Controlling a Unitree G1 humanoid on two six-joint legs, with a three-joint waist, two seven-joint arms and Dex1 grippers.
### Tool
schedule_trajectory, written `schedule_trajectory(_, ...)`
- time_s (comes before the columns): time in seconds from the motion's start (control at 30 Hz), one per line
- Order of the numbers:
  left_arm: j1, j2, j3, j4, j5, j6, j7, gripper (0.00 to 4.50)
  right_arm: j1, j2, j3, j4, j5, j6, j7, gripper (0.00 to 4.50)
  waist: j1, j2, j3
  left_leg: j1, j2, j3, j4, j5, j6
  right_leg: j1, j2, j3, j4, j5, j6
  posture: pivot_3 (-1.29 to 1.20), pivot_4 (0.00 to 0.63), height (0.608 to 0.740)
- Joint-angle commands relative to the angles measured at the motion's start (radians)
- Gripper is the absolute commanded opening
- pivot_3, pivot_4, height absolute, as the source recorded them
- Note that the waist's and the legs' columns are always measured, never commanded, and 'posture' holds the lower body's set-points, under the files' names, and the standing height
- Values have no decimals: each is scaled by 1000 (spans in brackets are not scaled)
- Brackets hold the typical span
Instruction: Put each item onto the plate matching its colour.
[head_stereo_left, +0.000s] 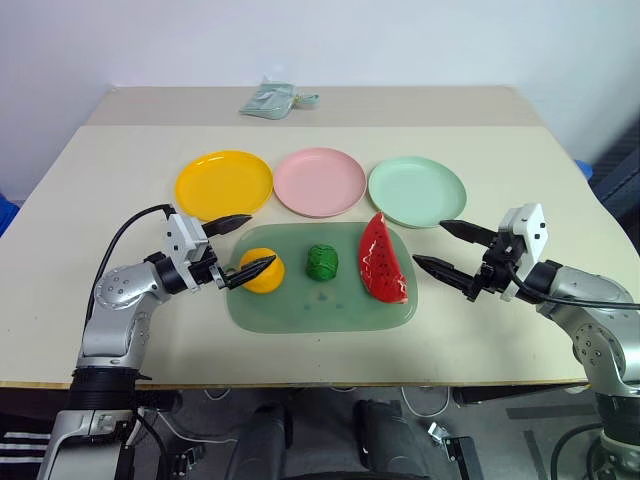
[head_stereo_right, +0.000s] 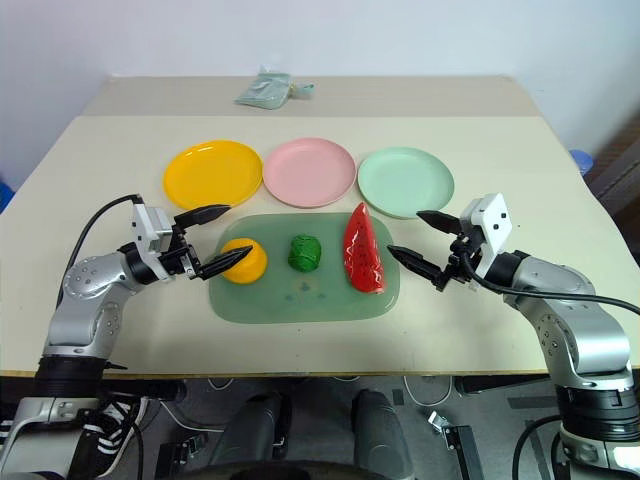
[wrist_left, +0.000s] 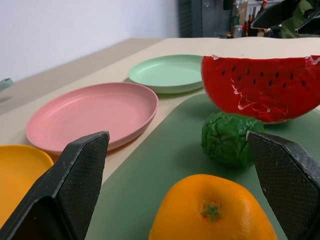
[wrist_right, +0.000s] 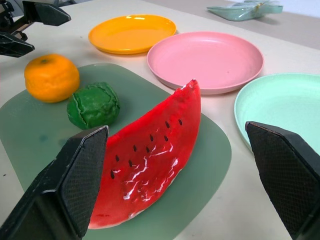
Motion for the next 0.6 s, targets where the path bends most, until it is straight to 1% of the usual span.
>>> schedule_trajectory(0.03,-22,1,15,5,2,-37,-4,4500,-15,-12,-25,-21,-3,-18,4,4472,0,0,0,0,0,0,0,0,0,0,0,0,0,0,0,0,150,740)
schedule_trajectory(0.2,-7,8,41,-7,-15,-37,16,4500,-58,-6,-13,-6,7,-7,10,4472,-1,0,0,0,0,0,0,0,0,0,0,0,0,0,0,0,150,740)
schedule_trajectory(0.4,30,43,96,-33,-31,-34,36,4500,-138,31,51,38,-5,-22,36,4472,-2,0,0,0,0,0,0,0,0,0,0,0,0,0,0,0,150,740)
schedule_trajectory(0.47,44,37,99,-75,-34,-11,65,4500,-153,26,48,58,3,-26,67,4472,-2,0,0,0,0,0,0,0,0,0,0,0,0,0,0,0,150,740)
schedule_trajectory(0.57,71,53,123,-105,-60,11,55,4500,-167,37,54,33,16,-6,62,4472,1,0,0,0,0,0,0,0,0,0,0,0,0,0,0,0,150,740)
schedule_trajectory(0.6,79,54,119,-112,-48,9,64,4500,-165,32,52,45,10,-15,74,4472,1,0,0,0,0,0,0,0,0,0,0,0,0,0,0,0,150,740)
